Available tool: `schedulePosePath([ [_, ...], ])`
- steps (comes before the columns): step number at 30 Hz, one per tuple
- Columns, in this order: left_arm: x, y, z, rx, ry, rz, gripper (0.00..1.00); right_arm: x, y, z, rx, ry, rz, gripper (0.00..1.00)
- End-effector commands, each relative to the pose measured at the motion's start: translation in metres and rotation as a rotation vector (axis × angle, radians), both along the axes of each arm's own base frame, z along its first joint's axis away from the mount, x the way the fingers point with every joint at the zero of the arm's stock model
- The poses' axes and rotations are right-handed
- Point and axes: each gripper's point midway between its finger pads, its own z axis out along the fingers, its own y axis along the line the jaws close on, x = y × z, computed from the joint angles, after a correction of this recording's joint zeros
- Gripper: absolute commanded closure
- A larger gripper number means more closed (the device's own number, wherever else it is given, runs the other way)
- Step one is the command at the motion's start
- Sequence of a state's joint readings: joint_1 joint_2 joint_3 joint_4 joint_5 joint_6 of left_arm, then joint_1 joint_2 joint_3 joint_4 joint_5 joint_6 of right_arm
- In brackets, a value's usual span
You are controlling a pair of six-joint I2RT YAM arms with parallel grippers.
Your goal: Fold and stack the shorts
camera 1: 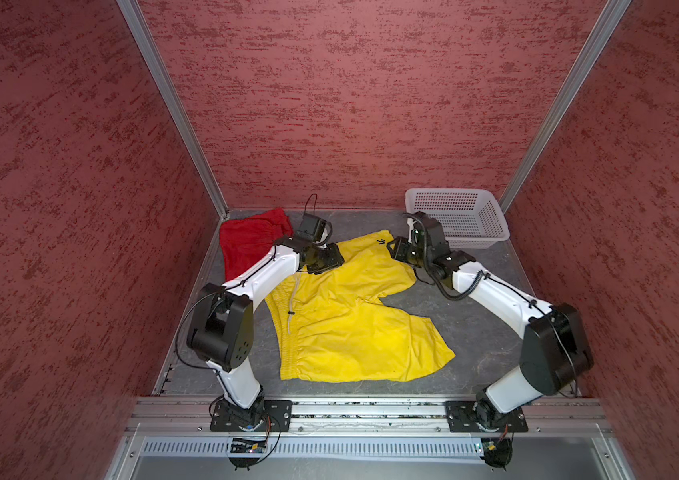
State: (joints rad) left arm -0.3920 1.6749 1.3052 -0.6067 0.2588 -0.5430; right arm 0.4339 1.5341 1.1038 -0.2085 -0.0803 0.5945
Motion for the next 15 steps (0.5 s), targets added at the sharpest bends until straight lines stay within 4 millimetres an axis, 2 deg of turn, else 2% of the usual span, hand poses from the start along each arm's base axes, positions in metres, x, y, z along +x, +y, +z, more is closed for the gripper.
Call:
schedulePosePath([
  [1, -0.037, 0.020, -0.020, 0.056, 0.091, 0.039, 0.47, -0.035, -0.028, -0.053, -0.004, 0.154, -0.066, 0.75],
  [2, -0.044, 0.025, -0.021, 0.064, 0.096, 0.049, 0.47, -0.041, -0.033, -0.060, 0.012, 0.172, -0.074, 0.79],
  [4, -0.061, 0.038, -0.027, 0.087, 0.112, 0.074, 0.43, -0.053, -0.049, -0.061, 0.043, 0.172, -0.102, 0.80],
  [8, -0.078, 0.062, -0.043, 0.110, 0.148, 0.130, 0.30, -0.055, -0.070, -0.076, 0.118, 0.212, -0.134, 0.70],
  [10, -0.084, 0.068, -0.054, 0.112, 0.181, 0.149, 0.29, -0.050, -0.072, -0.086, 0.160, 0.232, -0.133, 0.64],
  [15, -0.093, 0.078, -0.080, 0.135, 0.242, 0.175, 0.30, -0.032, -0.064, -0.110, 0.250, 0.279, -0.126, 0.58],
])
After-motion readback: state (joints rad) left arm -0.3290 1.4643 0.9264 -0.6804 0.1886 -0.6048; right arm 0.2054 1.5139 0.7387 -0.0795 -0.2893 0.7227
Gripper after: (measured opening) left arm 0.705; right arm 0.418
